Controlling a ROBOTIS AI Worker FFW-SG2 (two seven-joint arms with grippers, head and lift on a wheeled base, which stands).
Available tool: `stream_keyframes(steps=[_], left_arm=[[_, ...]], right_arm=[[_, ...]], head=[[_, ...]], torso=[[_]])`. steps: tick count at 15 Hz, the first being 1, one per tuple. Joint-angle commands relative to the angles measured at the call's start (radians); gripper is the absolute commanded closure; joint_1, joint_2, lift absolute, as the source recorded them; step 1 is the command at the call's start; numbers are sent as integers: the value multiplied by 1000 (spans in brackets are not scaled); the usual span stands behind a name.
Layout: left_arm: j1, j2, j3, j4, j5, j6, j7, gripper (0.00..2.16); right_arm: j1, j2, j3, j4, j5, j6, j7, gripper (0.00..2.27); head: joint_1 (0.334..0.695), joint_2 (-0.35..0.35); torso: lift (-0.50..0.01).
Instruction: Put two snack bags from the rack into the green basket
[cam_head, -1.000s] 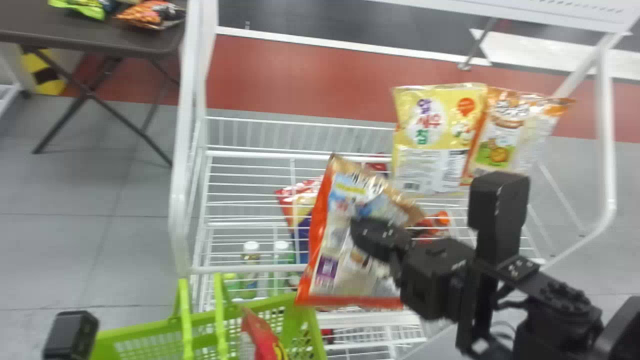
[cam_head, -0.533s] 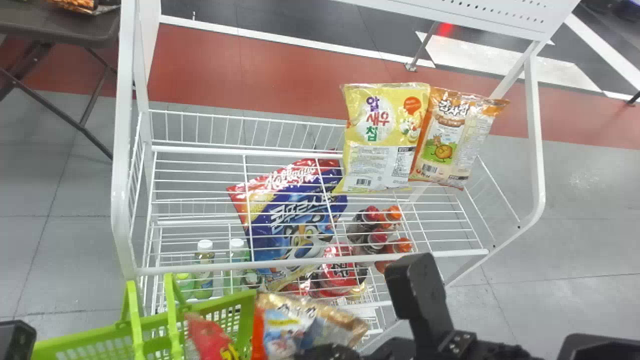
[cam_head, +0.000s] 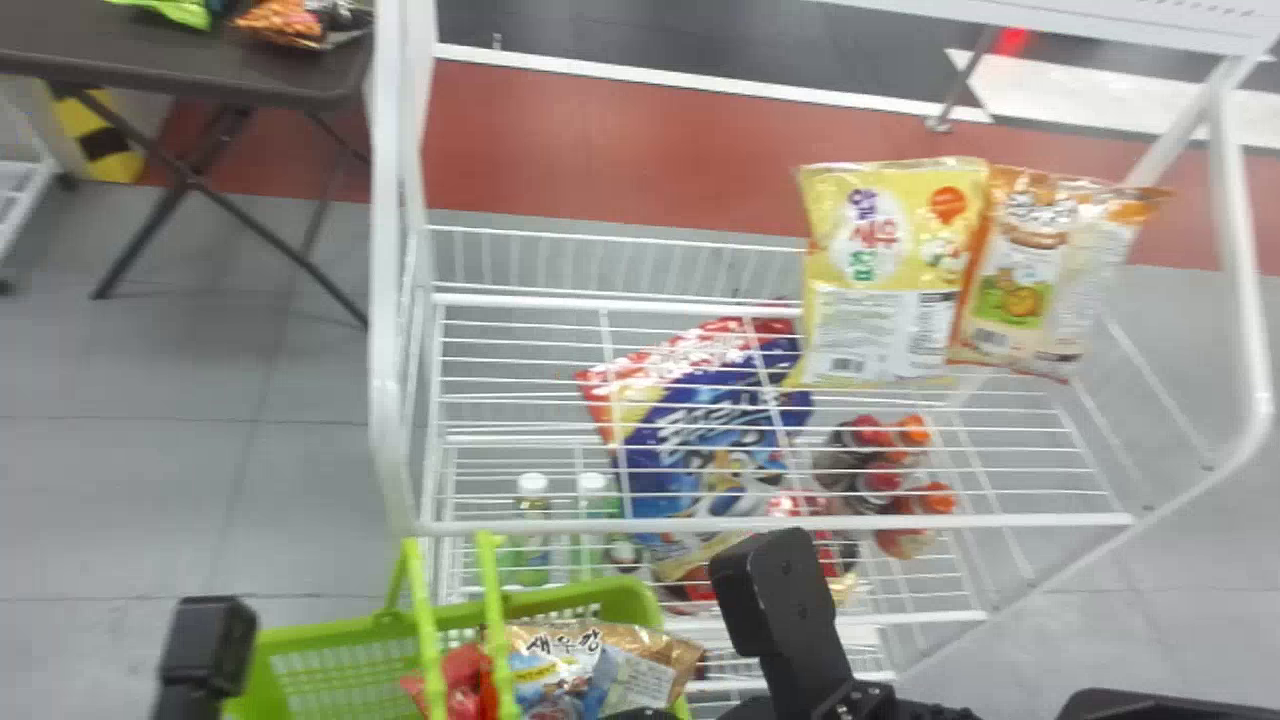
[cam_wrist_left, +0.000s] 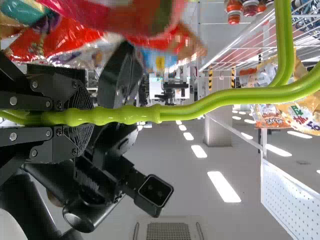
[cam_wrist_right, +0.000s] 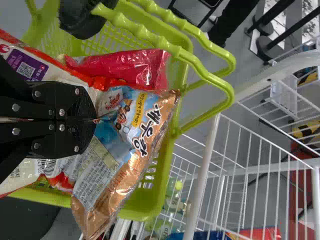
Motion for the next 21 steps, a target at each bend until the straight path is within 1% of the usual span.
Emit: stream_keyframes(steps=[1,3,5,8,11,12,13,14,15,17,18,19,20,21], left_arm=[[0,3,0,-5,4,1,0,1355],[0,4,-2,-11,6,1,0,1355],[-1,7,-3,-17,9,1,0,1355],[-1,7,-3,-20,10,1,0,1355],[2,7,-3,-28,12,1,0,1355],[2,7,-3,-30,12,1,0,1355],[5,7,-2,-28,12,1,0,1355],[6,7,-2,-30,12,1,0,1355],[8,7,0,-31,12,1,0,1355],[9,7,2,-31,13,1,0,1355],[11,7,3,-31,13,1,0,1355],[15,4,6,-33,13,1,-2,1355],[17,3,6,-33,13,1,-3,1355],[17,3,6,-33,13,1,-5,1355]], right_arm=[[-32,2,70,91,24,-90,-9,2246],[-45,2,120,154,63,-157,-23,2246],[-62,4,140,223,67,-197,-37,2246],[-73,4,163,292,52,-215,-50,2246],[-68,2,191,304,75,-219,-76,2216],[-62,1,186,286,75,-203,-76,1814],[-49,-4,174,247,77,-188,-76,549],[-32,-7,163,198,97,-151,-83,-2],[-6,-7,148,152,120,-142,-83,-2],[40,-8,99,69,130,-145,-83,53],[57,-11,79,37,135,-157,-81,53],[68,-16,61,17,133,-188,-76,53],[102,-22,33,-7,140,-298,-66,49],[125,-37,19,-15,152,-418,-55,39]], head=[[695,-93],[695,-44],[695,-10],[695,15],[695,27],[695,31],[695,33],[695,30],[695,20],[695,-15],[695,-39],[695,-79],[695,-99],[695,-110]], torso=[[-4],[-4],[-4],[-4],[-4],[-4],[-4],[-4],[-4],[-4],[-4],[-4],[-4],[-4]])
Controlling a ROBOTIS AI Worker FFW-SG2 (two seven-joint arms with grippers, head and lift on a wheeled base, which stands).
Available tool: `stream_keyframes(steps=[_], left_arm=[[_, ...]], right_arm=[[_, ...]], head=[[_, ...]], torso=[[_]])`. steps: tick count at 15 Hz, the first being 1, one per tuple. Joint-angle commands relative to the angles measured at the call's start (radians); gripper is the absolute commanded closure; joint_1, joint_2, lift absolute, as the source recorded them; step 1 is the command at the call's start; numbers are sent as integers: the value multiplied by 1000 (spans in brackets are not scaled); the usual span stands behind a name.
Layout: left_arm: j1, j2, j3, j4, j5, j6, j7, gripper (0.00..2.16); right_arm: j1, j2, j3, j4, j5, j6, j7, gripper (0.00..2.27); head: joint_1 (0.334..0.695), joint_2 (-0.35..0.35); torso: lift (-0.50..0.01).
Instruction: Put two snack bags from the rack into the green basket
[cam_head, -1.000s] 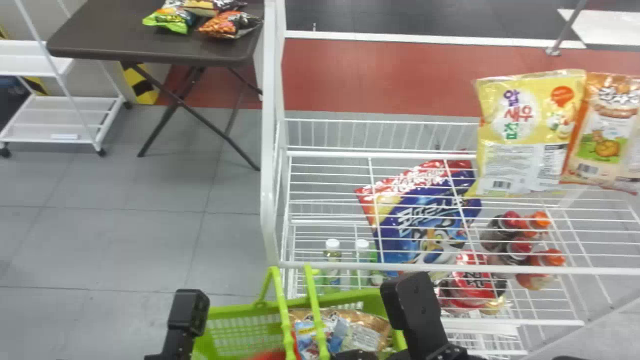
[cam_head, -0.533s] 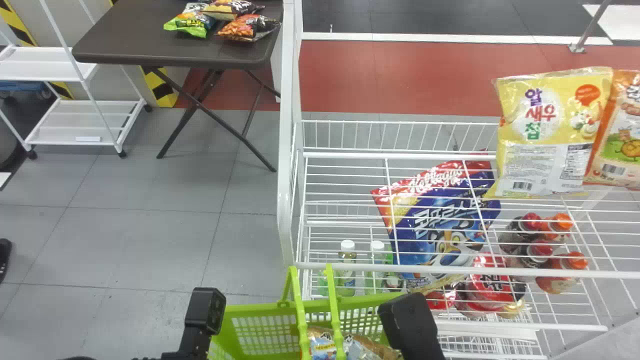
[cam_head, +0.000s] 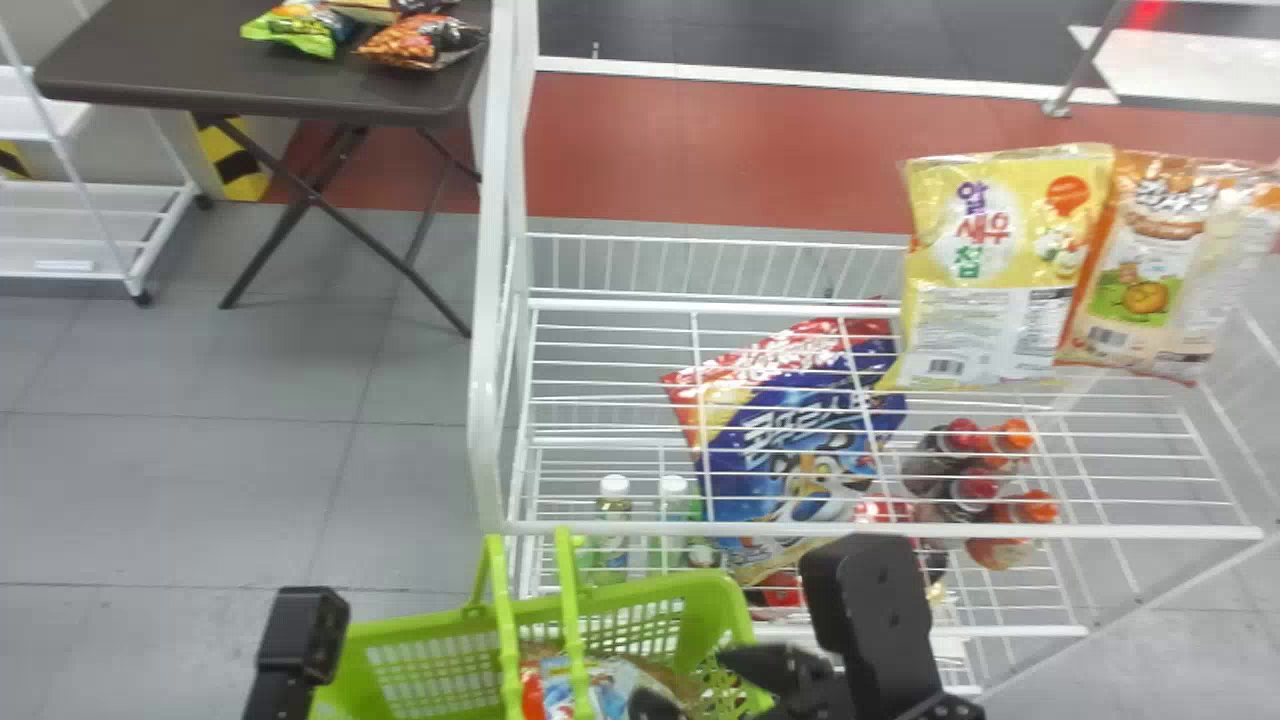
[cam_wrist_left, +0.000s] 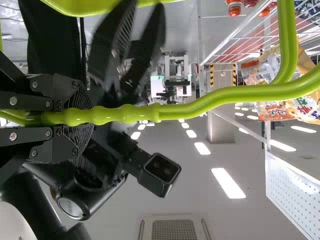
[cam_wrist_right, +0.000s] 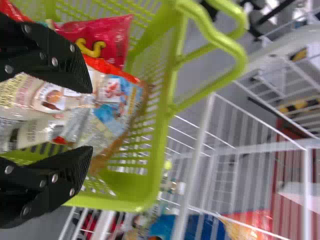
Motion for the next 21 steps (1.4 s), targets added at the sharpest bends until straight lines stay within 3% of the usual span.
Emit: stream_keyframes(steps=[1,5,9,12,15,16,21], left_arm=[[3,-3,1,0,0,1,-3,1355],[6,-6,2,4,0,1,-9,1355],[9,-1,4,18,-11,1,-24,1355],[4,2,-1,38,-20,1,-39,1355],[4,11,-1,46,-17,1,-59,1355],[4,11,-4,46,-12,1,-59,1355],[-5,22,-38,40,-5,1,-59,1355]], right_arm=[[56,-32,-28,-22,55,-271,8,56],[225,-84,-19,38,159,-964,-12,66],[429,-81,-65,85,190,-1286,-18,66],[513,-55,-145,146,142,-1394,25,66],[555,14,-251,217,49,-1525,110,66],[562,20,-277,232,33,-1568,116,66],[570,55,-309,242,6,-1587,145,70]], head=[[695,-119],[695,-153],[695,-201],[695,-263],[695,-329],[695,-350],[695,-350]], torso=[[-4],[-4],[-4],[-4],[-4],[-4],[-4]])
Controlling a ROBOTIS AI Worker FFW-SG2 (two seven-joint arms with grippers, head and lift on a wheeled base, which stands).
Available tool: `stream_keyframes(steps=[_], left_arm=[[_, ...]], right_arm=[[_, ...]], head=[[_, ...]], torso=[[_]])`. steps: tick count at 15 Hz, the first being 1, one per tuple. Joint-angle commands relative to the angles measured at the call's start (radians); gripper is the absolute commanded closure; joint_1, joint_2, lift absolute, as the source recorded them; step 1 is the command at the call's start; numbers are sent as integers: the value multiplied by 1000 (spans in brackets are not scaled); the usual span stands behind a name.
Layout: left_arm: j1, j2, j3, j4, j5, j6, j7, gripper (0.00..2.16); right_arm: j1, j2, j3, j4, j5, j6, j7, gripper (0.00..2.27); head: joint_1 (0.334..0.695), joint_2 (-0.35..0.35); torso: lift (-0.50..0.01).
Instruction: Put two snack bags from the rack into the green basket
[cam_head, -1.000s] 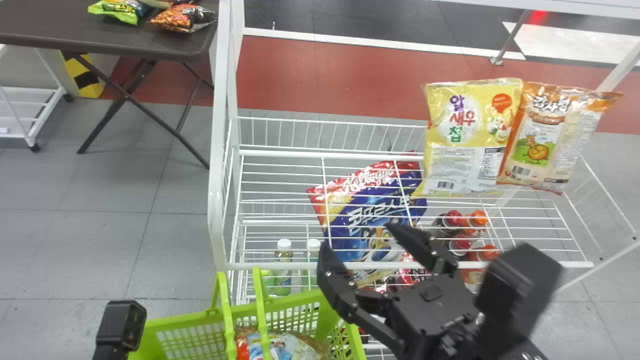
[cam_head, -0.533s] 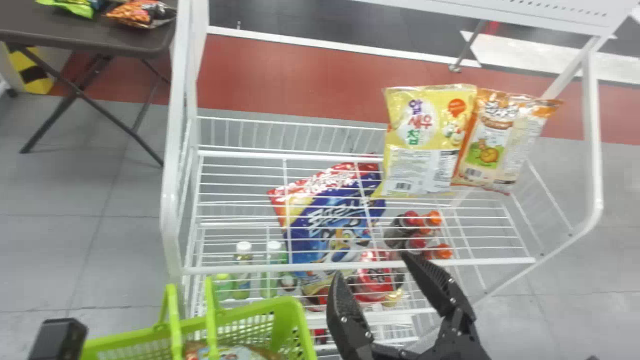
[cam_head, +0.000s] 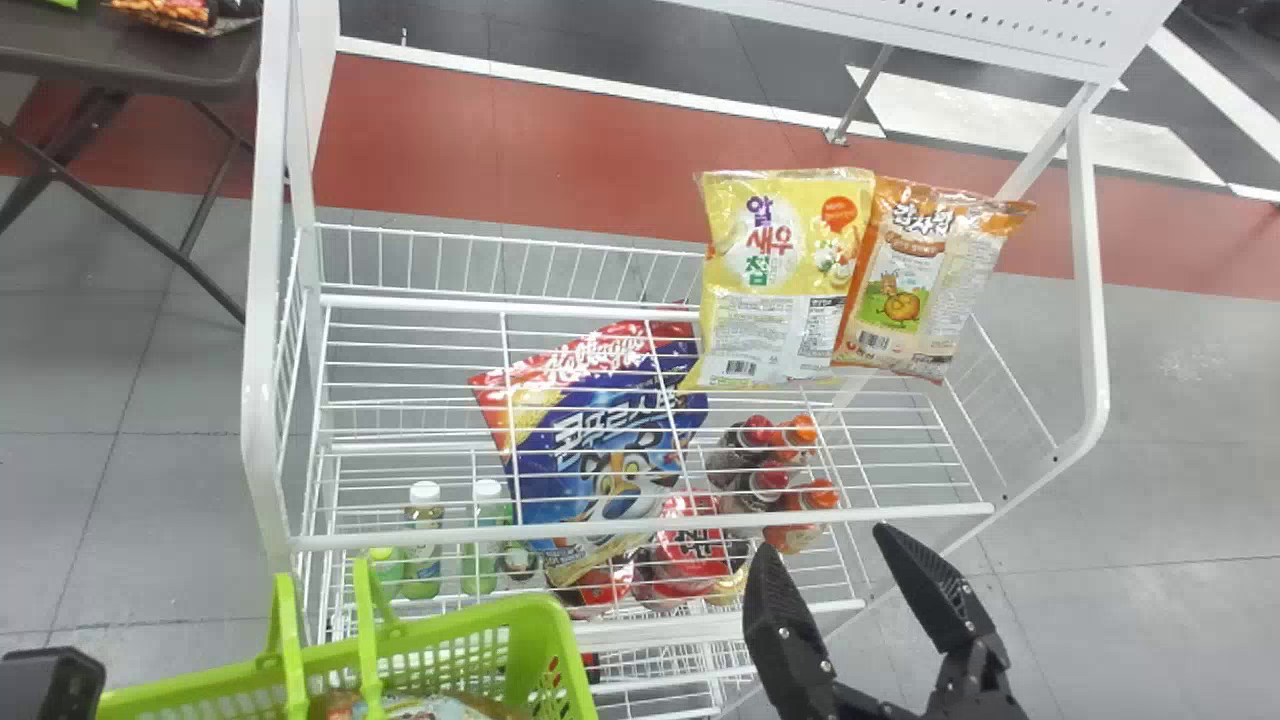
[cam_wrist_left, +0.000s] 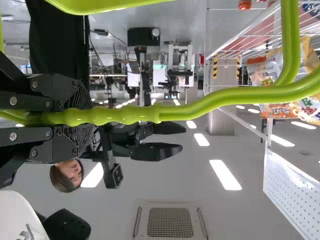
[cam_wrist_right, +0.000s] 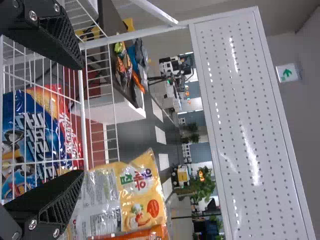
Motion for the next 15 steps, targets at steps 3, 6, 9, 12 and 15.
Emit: stream_keyframes(steps=[3,6,9,12,15], left_arm=[[-2,2,-19,-2,-4,1,6,1355],[1,2,-21,-7,-6,1,8,1355],[-1,3,-30,-10,-6,1,12,1355],[1,2,-30,-13,-6,1,14,1355],[5,2,-30,-19,-6,1,14,1355]], right_arm=[[1,6,4,-5,-1,0,-1,70],[1,6,6,-12,-1,3,-1,70],[2,4,6,-12,-1,3,-1,70],[4,4,4,-12,-1,3,-1,70],[7,3,3,-15,-1,0,-1,70]], head=[[695,-350],[695,-350],[695,-350],[695,-350],[695,-350]], torso=[[-4],[-4],[-4],[-4],[-4]])
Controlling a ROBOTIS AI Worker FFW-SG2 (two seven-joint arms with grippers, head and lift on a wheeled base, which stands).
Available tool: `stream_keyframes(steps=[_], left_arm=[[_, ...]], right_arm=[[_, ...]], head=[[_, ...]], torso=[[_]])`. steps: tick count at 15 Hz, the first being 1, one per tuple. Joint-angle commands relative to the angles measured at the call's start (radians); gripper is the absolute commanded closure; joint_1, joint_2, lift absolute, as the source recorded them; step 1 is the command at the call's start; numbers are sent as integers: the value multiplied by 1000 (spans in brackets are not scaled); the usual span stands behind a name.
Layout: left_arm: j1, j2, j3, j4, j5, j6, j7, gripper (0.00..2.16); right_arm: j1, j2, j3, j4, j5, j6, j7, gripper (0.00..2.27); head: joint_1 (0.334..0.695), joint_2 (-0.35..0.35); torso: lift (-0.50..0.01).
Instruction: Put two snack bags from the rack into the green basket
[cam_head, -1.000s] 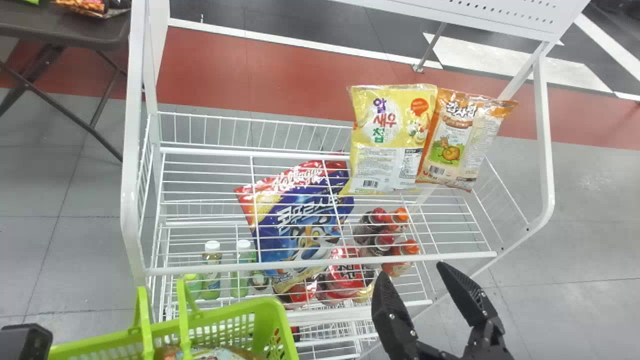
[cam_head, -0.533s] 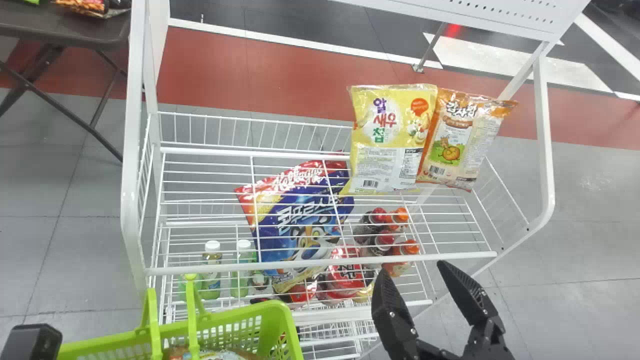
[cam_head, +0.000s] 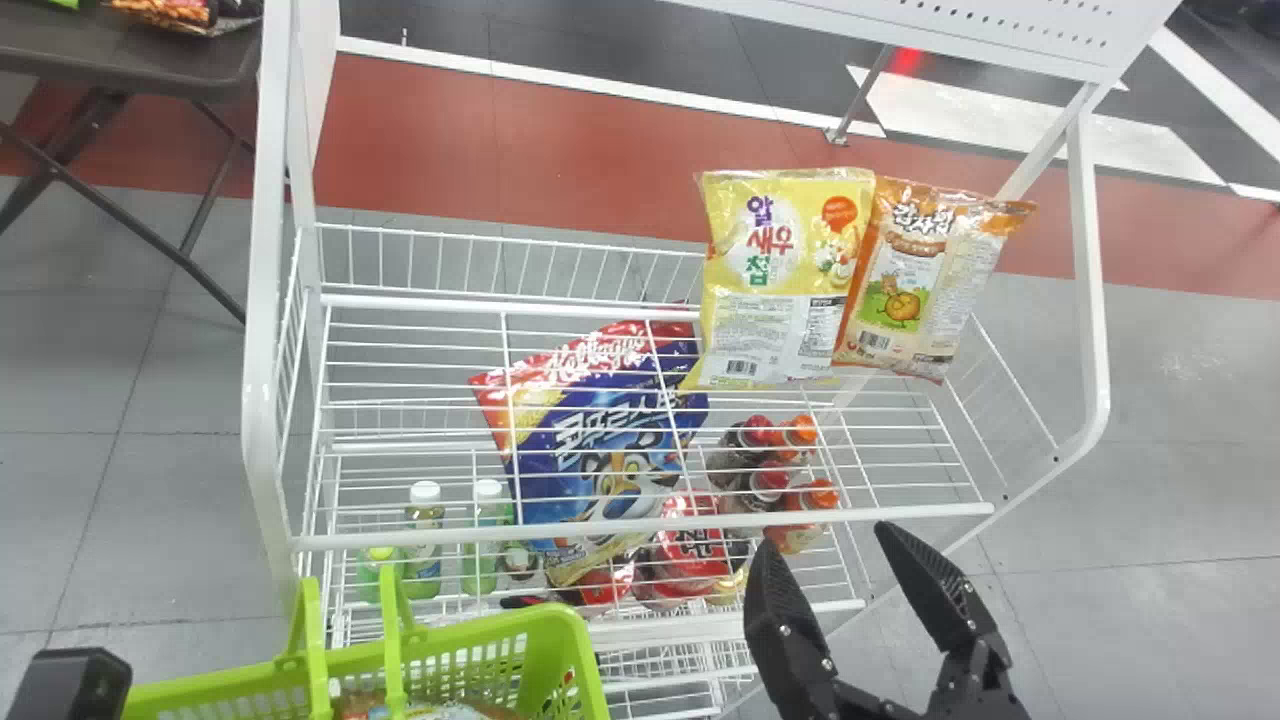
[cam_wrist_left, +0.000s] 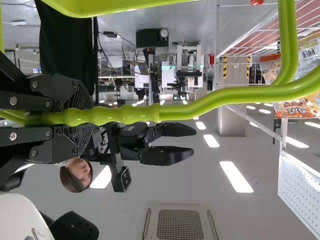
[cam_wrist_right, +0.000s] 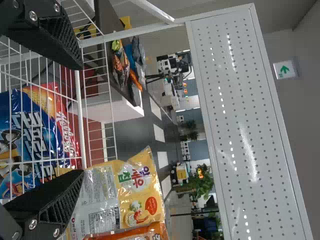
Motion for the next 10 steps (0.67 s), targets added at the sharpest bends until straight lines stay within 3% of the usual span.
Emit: stream_keyframes(steps=[1,10], left_arm=[[7,0,0,-8,-1,1,2,1355],[30,0,5,-34,-1,1,5,1355]], right_arm=[[3,-2,-1,-4,0,-3,0,70],[12,-2,1,-5,0,-27,2,46]], head=[[695,-350],[695,-350]], torso=[[-4],[-4]])
